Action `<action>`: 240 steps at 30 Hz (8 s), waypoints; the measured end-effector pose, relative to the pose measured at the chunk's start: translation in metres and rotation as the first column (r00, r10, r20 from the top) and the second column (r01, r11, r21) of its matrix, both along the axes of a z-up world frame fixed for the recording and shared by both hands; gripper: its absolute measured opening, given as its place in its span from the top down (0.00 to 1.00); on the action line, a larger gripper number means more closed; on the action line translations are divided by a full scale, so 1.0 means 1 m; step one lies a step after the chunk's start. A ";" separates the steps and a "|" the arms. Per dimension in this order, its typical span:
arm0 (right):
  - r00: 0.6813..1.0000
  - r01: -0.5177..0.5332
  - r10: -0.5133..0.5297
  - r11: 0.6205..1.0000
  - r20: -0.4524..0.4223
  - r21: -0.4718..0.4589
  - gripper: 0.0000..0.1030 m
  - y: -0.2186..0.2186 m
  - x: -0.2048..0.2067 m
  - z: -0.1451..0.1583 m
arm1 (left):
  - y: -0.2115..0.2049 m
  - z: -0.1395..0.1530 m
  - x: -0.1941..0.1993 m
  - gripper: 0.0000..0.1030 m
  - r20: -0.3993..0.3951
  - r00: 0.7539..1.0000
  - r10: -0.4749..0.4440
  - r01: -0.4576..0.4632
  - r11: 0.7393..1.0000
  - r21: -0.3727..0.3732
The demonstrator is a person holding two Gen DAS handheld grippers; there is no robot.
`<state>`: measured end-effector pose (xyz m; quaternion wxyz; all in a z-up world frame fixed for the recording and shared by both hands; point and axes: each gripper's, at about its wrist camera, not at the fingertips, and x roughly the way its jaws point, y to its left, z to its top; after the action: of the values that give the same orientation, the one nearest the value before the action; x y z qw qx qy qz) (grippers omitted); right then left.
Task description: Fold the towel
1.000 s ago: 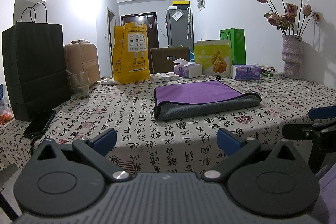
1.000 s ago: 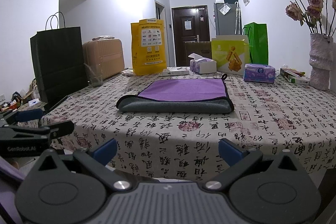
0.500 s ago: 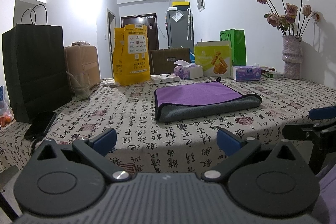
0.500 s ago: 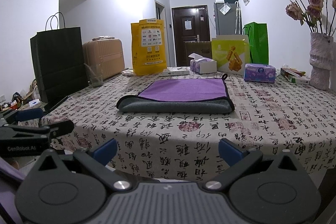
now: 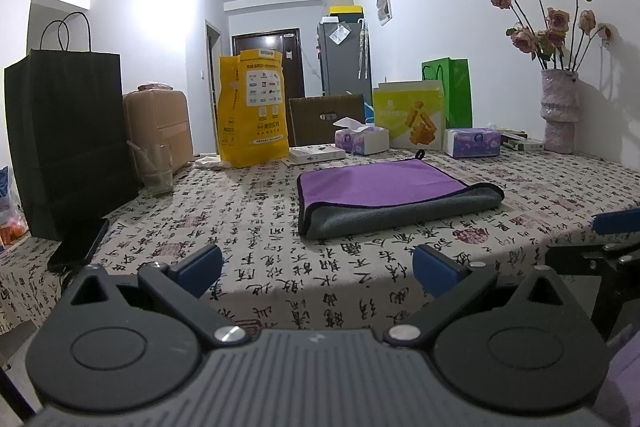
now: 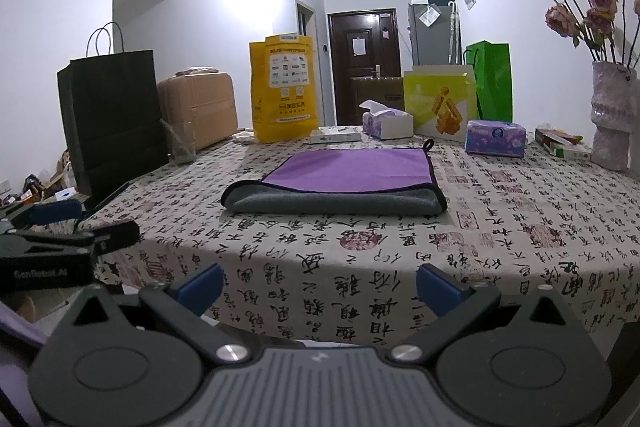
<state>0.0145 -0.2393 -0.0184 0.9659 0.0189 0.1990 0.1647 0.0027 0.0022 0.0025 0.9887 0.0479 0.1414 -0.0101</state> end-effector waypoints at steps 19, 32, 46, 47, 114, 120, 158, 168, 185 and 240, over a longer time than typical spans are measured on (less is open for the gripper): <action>0.982 0.184 -0.187 0.978 0.020 0.098 0.00 -0.055 0.077 -0.001 | 0.017 0.002 0.091 0.00 0.001 1.000 0.014 -0.014 0.998 -0.056; 0.992 0.107 -0.112 0.991 0.064 0.081 0.00 -0.068 0.149 -0.009 | 0.011 -0.017 0.157 0.00 -0.086 0.995 -0.049 0.044 0.997 -0.065; 0.998 -0.023 0.024 1.000 -0.055 0.011 0.33 -0.070 0.221 -0.017 | 0.017 -0.024 0.214 0.37 -0.149 0.986 -0.080 0.067 0.994 -0.089; 0.998 -0.031 0.031 1.000 -0.062 0.006 0.39 -0.070 0.225 -0.017 | 0.019 -0.024 0.218 0.42 -0.150 0.985 -0.082 0.068 0.993 -0.093; 0.975 -0.112 0.099 0.992 -0.199 -0.059 0.96 -0.048 0.512 0.004 | 0.040 -0.004 0.484 0.95 -0.316 0.937 -0.148 0.137 0.989 -0.057; 0.967 -0.126 0.107 0.990 -0.230 -0.070 0.96 -0.045 0.544 -0.009 | 0.044 -0.013 0.512 0.95 -0.349 0.923 -0.162 0.146 0.987 -0.074; 0.990 -0.019 -0.004 0.987 -0.143 -0.160 0.01 -0.039 0.466 0.063 | 0.032 0.053 0.425 0.00 -0.293 0.949 -0.115 0.106 0.993 -0.045; 0.993 -0.038 0.021 0.989 -0.117 -0.146 0.00 -0.031 0.400 0.080 | 0.021 0.074 0.361 0.00 -0.254 0.959 -0.123 0.122 0.992 -0.017; 0.999 -0.038 0.034 0.995 -0.042 -0.094 0.00 -0.031 0.295 0.097 | 0.009 0.088 0.256 0.00 -0.171 0.976 -0.134 0.133 0.991 -0.016; 0.968 -0.001 0.009 1.000 0.249 -0.030 0.00 -0.012 0.030 0.033 | -0.002 0.017 0.025 0.00 0.142 0.989 -0.030 0.035 0.999 -0.033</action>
<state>0.0446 -0.2511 0.0149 0.9830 -0.0168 0.0787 0.1652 0.0275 0.0001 0.0192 0.9967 0.0334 0.0697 -0.0254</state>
